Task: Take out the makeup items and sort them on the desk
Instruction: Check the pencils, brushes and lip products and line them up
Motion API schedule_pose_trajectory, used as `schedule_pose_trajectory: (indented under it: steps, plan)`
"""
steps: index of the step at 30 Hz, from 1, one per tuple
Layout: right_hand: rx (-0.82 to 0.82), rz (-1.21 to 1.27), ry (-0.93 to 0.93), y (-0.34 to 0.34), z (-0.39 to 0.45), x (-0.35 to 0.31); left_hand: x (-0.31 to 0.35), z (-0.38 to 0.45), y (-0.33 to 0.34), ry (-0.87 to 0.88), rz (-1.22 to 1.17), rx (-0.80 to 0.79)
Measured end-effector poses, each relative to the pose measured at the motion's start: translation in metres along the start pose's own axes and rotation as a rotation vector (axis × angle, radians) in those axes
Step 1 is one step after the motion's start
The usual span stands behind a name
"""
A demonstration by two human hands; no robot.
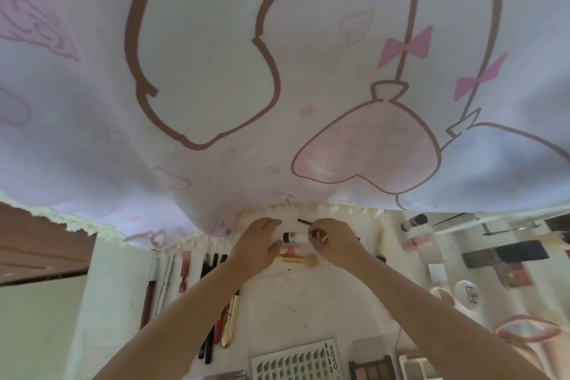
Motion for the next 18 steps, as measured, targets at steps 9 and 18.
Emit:
schedule_pose_trajectory:
  steps: [9,18]
  plan:
    - [0.1,0.522,0.138,-0.057,-0.054,0.013,0.081,-0.022,-0.01,-0.018,-0.707,0.017]
    - [0.354,0.509,0.063,-0.089,-0.115,0.009,0.138,-0.076,-0.006,0.006,-0.855,0.059]
Point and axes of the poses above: each hand's wrist, its own z-axis towards the middle knuckle, its own y-axis out of the palm, x = y × z, the point moved 6 cm from there along z, towards the middle knuckle, and after that the axes turned 12 degrees about -z, right-handed, at the moved point
